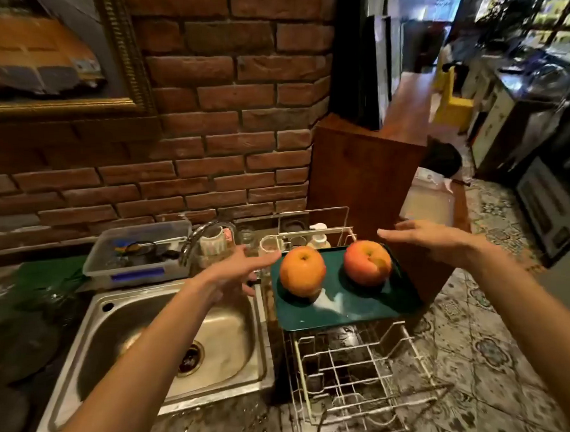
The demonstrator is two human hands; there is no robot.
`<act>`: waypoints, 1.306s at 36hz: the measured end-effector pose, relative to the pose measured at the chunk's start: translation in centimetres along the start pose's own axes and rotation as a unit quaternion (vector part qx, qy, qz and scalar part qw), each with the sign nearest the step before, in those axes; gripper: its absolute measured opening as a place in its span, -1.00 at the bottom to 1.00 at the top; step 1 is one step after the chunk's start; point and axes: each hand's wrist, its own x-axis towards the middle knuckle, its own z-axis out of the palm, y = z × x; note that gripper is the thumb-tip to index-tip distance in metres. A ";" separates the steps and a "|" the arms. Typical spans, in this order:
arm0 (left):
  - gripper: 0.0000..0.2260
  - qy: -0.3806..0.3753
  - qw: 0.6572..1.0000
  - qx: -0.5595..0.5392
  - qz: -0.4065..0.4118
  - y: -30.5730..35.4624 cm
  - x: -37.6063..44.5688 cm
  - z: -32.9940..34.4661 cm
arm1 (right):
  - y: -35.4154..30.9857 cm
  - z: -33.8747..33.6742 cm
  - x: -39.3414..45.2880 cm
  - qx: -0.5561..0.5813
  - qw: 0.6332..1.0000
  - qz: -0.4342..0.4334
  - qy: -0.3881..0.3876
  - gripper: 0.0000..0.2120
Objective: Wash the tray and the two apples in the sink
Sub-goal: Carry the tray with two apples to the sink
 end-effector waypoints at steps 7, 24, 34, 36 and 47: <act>0.40 -0.036 0.996 -0.042 -0.066 1.9 1.4 3.0 | 2.9 -0.1 3.2 0.085 0.991 0.082 -0.055 0.27; 0.13 -0.056 0.991 -0.054 -0.105 2.3 3.2 2.7 | 4.0 0.1 5.5 0.102 0.984 0.094 -0.116 -0.13; -0.05 -0.068 0.990 -0.071 -0.098 2.0 3.3 2.5 | 2.9 0.4 5.1 0.074 0.986 0.102 -0.111 0.17; -0.15 -0.070 0.991 -0.069 -0.095 2.2 3.0 2.6 | 2.5 0.4 4.8 0.080 0.986 0.100 -0.109 0.20; -0.17 -0.043 0.995 -0.065 -0.057 4.4 1.3 0.3 | -0.5 -1.4 3.4 0.076 0.991 0.078 -0.082 0.00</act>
